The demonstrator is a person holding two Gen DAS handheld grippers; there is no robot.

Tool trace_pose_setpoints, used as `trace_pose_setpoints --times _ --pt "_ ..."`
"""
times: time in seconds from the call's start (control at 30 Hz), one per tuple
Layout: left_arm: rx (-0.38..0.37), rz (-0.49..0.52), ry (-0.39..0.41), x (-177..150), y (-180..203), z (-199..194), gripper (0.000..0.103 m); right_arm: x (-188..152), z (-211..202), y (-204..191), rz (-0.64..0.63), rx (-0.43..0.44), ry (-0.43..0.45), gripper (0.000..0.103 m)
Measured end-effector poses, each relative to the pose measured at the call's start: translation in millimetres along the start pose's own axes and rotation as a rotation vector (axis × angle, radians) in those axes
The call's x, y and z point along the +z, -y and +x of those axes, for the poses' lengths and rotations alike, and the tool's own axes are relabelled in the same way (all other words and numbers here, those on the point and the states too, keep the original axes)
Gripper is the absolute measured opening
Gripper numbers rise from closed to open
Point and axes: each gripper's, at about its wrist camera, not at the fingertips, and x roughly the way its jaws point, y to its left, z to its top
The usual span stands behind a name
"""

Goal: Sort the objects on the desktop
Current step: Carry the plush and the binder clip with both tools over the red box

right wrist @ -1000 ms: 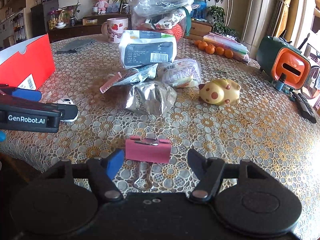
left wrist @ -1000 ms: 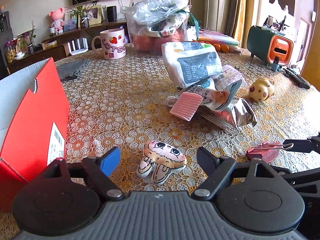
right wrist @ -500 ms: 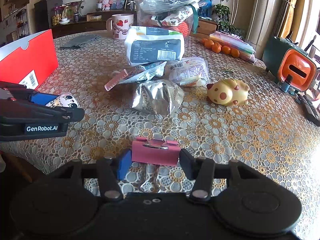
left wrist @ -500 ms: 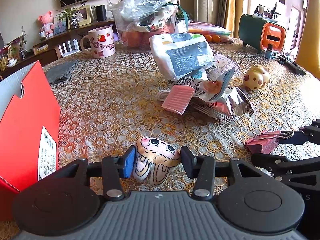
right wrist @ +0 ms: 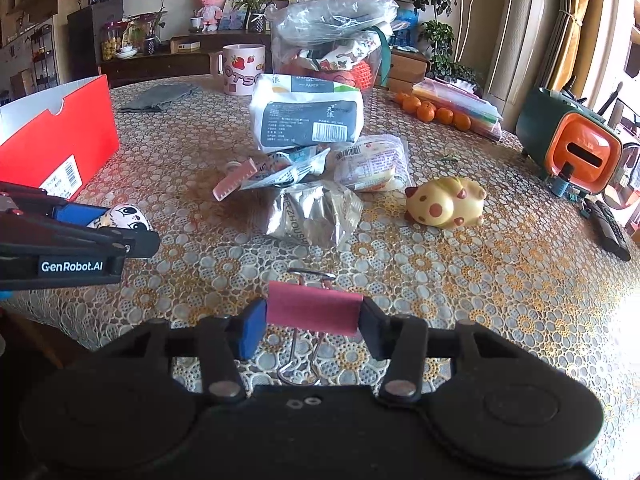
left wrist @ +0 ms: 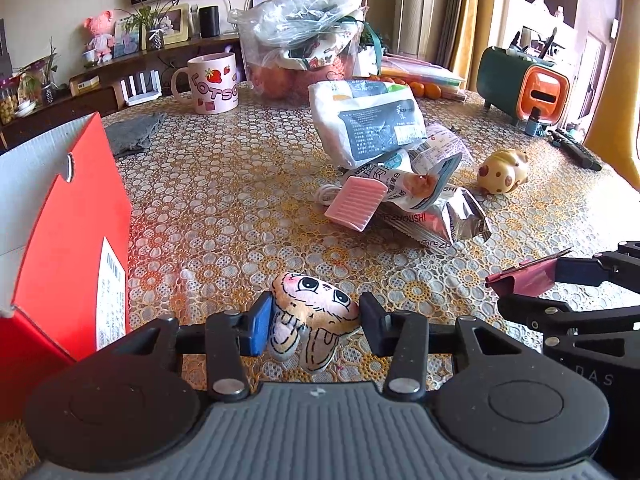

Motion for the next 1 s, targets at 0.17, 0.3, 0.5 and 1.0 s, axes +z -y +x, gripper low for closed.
trace_pose_setpoints --times 0.17,0.3,0.5,1.0 --pt "-0.015 -0.022 0.017 2 -5 -22 0.045 6 -13 -4 0.005 0.010 0.021 0.049" --pt "-0.014 -0.028 0.035 5 -10 -42 0.045 15 -30 -12 -0.015 0.038 0.053 0.049" --pt "-0.013 -0.055 0.060 8 -25 -73 0.045 32 -58 -33 -0.073 0.087 0.104 0.049" --pt "0.065 -0.152 0.120 4 -101 -151 0.045 87 -93 -106 -0.234 0.290 0.190 0.049"
